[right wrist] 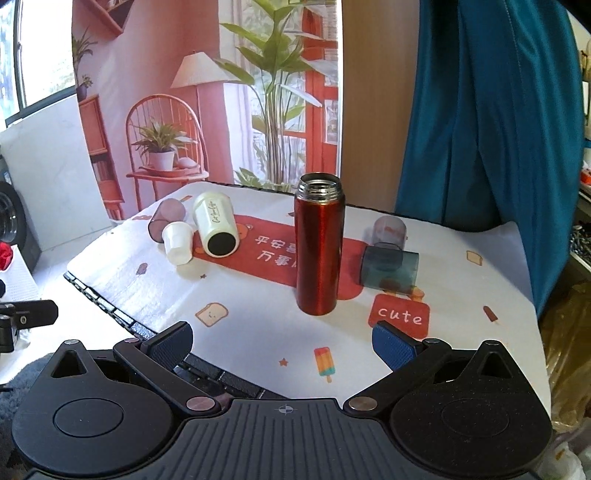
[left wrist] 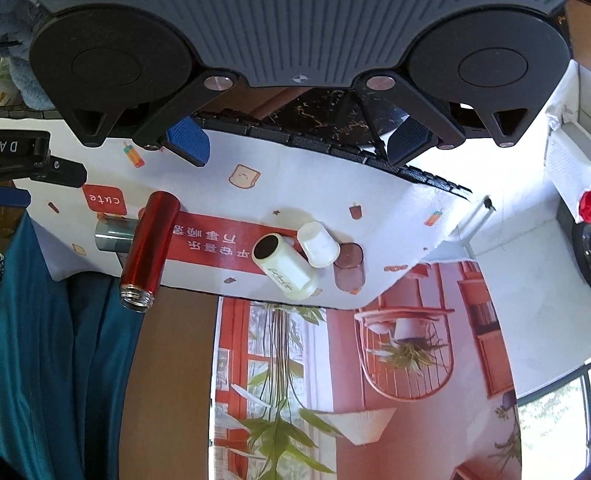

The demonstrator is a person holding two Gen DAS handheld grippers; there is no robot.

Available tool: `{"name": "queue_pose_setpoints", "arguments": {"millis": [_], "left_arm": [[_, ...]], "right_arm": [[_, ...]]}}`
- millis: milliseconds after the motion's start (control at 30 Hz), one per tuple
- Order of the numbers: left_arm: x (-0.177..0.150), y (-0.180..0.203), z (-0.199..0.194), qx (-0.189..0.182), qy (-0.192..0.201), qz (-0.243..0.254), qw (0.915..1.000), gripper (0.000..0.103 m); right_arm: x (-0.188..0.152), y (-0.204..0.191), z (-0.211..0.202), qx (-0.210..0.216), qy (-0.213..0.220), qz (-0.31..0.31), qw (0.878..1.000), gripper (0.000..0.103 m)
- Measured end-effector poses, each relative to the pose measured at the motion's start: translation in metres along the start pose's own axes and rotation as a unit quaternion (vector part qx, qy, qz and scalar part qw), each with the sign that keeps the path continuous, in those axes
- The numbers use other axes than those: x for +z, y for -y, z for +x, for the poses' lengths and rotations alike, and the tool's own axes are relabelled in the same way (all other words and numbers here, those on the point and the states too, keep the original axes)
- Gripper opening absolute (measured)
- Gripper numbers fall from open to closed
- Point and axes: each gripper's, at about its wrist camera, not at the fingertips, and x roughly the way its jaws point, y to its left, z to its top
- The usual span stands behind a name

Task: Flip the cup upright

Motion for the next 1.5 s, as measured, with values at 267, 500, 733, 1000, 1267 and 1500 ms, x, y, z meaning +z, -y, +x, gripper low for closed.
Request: {"name": "queue_pose_setpoints", "arguments": {"millis": [267,500,733,1000,1267,1500], "left_arm": [[-0.009,0.0,-0.007,0.01,0.013,-0.015,0.9997,0.103],[-0.009,0.0,0.0,0.01,0.005,-0.014,0.9998,0.103],[-0.012,-0.005,0.006,0.016,-0.009,-0.03,0.9994,0.103],[-0.012,-0.005,0.005,0.02,-0.01,-0.033,0.9992,0.103],[-0.012,-0.005,0.005,0.02,-0.012,-0.034,0.9991,0.103],[-0.013,-0.006,0.004,0.023,-0.008,-0.035,0.9991,0.103]], "right_arm": [[-0.014,0.009,-0.002,0.009,-0.009,0.024,1.0,0.103],[-0.018,0.009,0.003,0.007,-0.012,0.028,1.0,0.103],[-0.019,0.006,0.005,0.006,-0.014,0.023,1.0,0.103],[-0.021,0.007,0.004,0.005,-0.014,0.026,1.0,0.103],[-0.022,0.009,0.005,0.005,-0.016,0.029,0.999,0.103],[-0.022,0.01,0.005,0.003,-0.014,0.028,0.999,0.103]]}}
